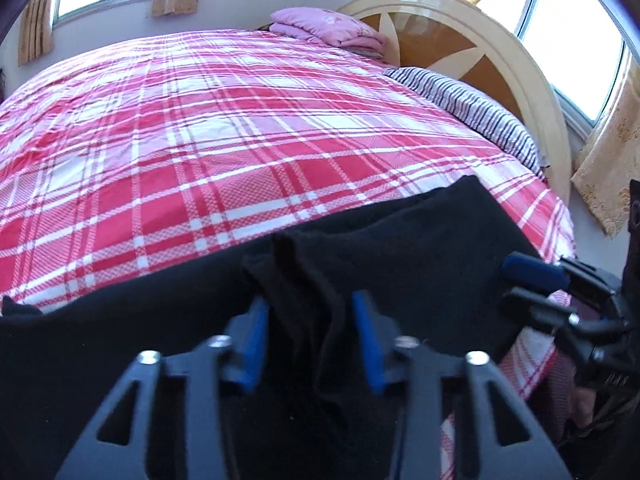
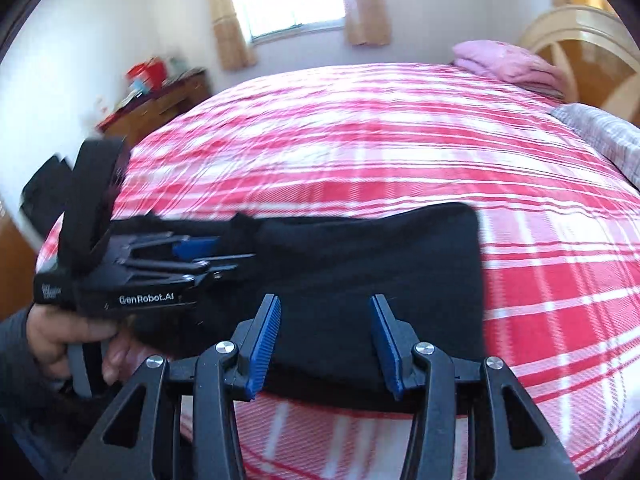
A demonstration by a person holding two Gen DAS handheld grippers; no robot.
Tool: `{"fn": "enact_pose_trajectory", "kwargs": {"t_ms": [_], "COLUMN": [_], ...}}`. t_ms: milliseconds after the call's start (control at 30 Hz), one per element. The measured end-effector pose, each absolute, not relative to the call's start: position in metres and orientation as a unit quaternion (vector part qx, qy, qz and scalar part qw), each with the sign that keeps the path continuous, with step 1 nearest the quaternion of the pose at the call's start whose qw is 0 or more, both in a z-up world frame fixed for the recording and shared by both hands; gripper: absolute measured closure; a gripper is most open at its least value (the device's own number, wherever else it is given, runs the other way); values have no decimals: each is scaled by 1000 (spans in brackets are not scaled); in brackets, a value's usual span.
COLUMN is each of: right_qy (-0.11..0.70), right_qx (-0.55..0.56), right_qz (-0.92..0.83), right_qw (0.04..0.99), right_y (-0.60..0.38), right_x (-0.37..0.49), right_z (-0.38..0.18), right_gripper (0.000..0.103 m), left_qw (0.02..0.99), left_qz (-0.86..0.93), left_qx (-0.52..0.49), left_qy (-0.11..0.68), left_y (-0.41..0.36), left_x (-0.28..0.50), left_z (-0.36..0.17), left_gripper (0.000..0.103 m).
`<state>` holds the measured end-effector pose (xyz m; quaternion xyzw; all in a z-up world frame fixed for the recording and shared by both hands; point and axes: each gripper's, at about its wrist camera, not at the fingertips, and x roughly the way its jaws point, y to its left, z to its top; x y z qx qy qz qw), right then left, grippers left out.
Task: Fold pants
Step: 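Close the left gripper on the other end of the pants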
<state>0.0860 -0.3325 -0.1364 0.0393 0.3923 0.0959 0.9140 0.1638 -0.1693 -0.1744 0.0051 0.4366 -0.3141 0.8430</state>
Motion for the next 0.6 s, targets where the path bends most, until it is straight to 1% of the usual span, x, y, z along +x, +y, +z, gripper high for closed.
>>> {"fn": "enact_pose_trajectory", "kwargs": {"t_ms": [33, 133, 333, 600], "right_qy": [390, 384, 371, 376], "right_qx": [37, 29, 8, 6], "right_qz": [90, 82, 71, 67], "right_qw": [916, 919, 926, 924], "right_y": [-334, -334, -330, -330], "right_x": [86, 87, 83, 87], "right_z": [-136, -134, -130, -135], "right_gripper": [55, 55, 55, 55], "left_qw": [843, 841, 843, 848], "left_qz": [-317, -322, -325, -312], "left_qx": [4, -10, -32, -33], "left_qy": [435, 434, 428, 427], "left_y": [-168, -161, -147, -132], "left_x": [163, 163, 158, 158], "left_z": [-174, -172, -160, -153], "left_gripper": [88, 90, 90, 91]}}
